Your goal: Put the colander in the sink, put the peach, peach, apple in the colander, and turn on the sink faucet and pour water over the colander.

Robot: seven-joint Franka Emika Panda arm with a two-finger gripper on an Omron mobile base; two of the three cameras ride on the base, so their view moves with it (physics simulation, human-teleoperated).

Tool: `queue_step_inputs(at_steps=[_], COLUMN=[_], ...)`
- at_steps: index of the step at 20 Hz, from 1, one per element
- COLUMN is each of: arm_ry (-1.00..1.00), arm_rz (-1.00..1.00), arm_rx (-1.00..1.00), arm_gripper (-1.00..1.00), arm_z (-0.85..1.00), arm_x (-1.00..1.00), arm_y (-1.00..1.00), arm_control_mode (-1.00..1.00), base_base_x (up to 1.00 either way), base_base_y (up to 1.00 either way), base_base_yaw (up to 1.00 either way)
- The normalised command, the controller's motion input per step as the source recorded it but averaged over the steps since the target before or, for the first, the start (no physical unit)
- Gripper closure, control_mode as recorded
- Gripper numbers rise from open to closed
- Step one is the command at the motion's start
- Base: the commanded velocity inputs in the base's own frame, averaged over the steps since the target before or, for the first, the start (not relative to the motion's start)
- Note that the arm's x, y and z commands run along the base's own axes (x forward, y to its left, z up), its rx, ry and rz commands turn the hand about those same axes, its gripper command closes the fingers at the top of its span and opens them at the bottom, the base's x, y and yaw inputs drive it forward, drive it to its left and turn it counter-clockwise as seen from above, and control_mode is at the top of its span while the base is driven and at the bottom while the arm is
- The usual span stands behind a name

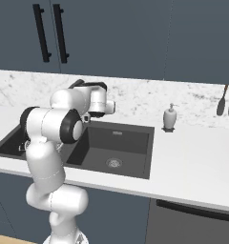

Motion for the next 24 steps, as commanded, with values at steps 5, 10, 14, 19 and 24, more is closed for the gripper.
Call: queue_step_inputs(at_steps=[5, 10, 14, 19, 24], arm_ry=[0.00, 0.00, 0.00, 0.00, 0.00], arm_rz=[0.00, 0.00, 0.00, 0.00, 0.00], arm_rx=[0.00, 0.00, 0.00, 0.00, 0.00], arm_gripper=[-1.00, -1.00, -1.00, -1.00, -1.00], arm_z=[0.00, 0.00, 0.01, 0.09, 0.13], arm_x=[0.22, 0.22, 0.20, 0.21, 0.24], arm_y=[0.01, 0.01, 0.06, 0.08, 0.06], arm_control_mode=[-1.00, -1.00, -1.00, -1.00, -1.00], base_base_x=[0.00, 0.00, 0.00, 0.00, 0.00], base_base_y=[0.00, 0.00, 0.00, 0.00, 0.00], base_base_yaw=[0.00, 0.00, 0.00, 0.00, 0.00])
